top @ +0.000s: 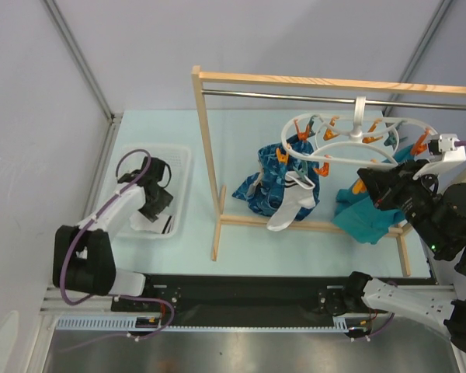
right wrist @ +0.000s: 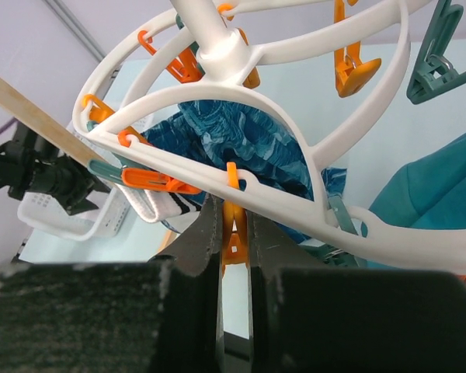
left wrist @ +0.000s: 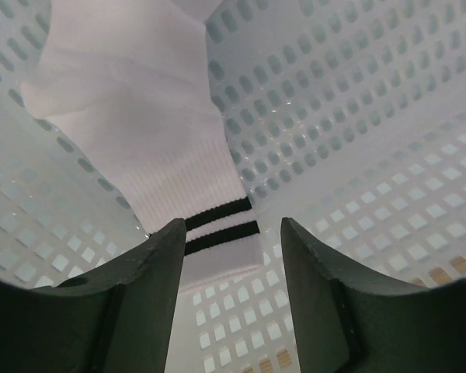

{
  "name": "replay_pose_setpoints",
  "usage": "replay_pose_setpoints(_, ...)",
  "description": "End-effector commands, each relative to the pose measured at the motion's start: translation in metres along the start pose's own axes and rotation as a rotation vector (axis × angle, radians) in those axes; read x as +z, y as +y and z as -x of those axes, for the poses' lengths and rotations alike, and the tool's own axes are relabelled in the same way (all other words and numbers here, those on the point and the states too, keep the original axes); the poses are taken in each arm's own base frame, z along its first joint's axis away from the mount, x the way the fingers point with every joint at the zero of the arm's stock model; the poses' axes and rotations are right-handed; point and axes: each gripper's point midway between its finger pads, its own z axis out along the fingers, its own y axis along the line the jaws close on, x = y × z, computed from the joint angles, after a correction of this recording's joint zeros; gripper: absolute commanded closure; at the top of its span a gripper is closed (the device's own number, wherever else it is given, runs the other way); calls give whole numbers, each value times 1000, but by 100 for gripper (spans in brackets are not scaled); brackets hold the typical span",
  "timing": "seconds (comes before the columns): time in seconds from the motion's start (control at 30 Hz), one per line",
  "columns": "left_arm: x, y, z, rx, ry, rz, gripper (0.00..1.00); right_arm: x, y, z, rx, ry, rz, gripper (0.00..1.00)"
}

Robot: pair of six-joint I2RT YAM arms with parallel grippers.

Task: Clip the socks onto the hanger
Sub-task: Pick up the sock from the bin.

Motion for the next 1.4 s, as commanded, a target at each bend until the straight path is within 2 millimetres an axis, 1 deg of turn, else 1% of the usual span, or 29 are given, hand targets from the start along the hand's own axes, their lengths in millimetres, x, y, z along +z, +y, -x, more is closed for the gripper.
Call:
replay_pose_setpoints(0.0,18,-2,-15,-73,65,32,43,-3,2,-5,11,17,23,100)
replay_pose_setpoints(0.1,32,7,-22,-86,70,88,44,-3,3,-5,13,18,29,100)
replay_pose_setpoints(0.2,43,21,-29,-133,67,127,46,-4,4,-5,16,19,37,100)
replay_pose_setpoints(0.23,45,23,-30,-142,62,127,47,-3,5,-6,16,22,40,100)
replay_pose_setpoints(0.33,51,28,-32,-167,52,139,51,-3,6,-7,17,24,46,100)
replay_pose_setpoints(0.37,53,30,-33,-173,54,149,60,-3,6,-7,17,24,45,100)
replay_pose_setpoints(0.43,56,29,-34,-177,57,149,65,-4,6,-7,17,24,46,100)
replay_pose_setpoints(0.47,59,29,-35,-171,65,153,76,-5,6,-7,19,23,48,100)
replay_pose_setpoints(0.53,59,27,-35,-169,69,144,86,-4,6,-7,23,23,52,100)
replay_pose_setpoints(0.57,58,27,-34,-169,68,141,97,-4,7,-8,22,24,51,100)
replay_pose_setpoints(0.6,55,26,-32,-170,62,137,100,-4,7,-8,23,25,54,100)
replay_pose_setpoints(0.63,52,26,-28,-171,45,138,100,-3,8,-9,22,29,52,100)
replay_pose_setpoints(0.77,29,20,-5,-187,-34,74,100,-2,9,-9,22,32,56,100)
replay_pose_setpoints(0.8,16,18,3,-198,-64,34,100,-2,9,-9,23,32,58,100)
replay_pose_setpoints(0.83,-7,13,21,-209,-132,-39,100,0,10,-11,18,36,54,100)
replay_pose_setpoints(0.87,-8,14,23,-199,-138,-36,100,0,10,-11,18,36,54,100)
replay_pose_setpoints(0.9,-24,10,31,-212,-172,-97,100,0,10,-11,17,39,55,100)
replay_pose_setpoints(1.0,-47,4,44,-207,-229,-201,100,2,11,-13,18,42,53,100)
replay_pose_setpoints(1.03,-61,4,49,-221,-257,-255,100,2,10,-13,14,42,50,100)
replay_pose_setpoints(1.1,-74,-3,53,-199,-285,-342,100,2,10,-13,16,42,50,100)
replay_pose_setpoints(1.13,-89,-6,57,-201,-313,-416,100,2,10,-13,15,41,49,100)
replay_pose_setpoints(1.17,-96,-9,59,-158,-337,-461,100,2,10,-13,16,42,48,100)
replay_pose_setpoints(1.2,-105,-19,59,-138,-353,-551,100,2,10,-13,16,42,47,100)
replay_pose_setpoints(1.23,-112,-20,60,-111,-378,-595,100,3,10,-13,14,44,46,100)
replay_pose_setpoints(1.27,-132,-24,65,-119,-422,-682,100,3,10,-14,14,45,47,100)
replay_pose_setpoints(1.33,-145,-29,59,-50,-430,-773,100,4,11,-14,13,47,46,100)
replay_pose_setpoints(1.37,-157,-32,58,-31,-444,-832,100,4,11,-15,11,50,47,100)
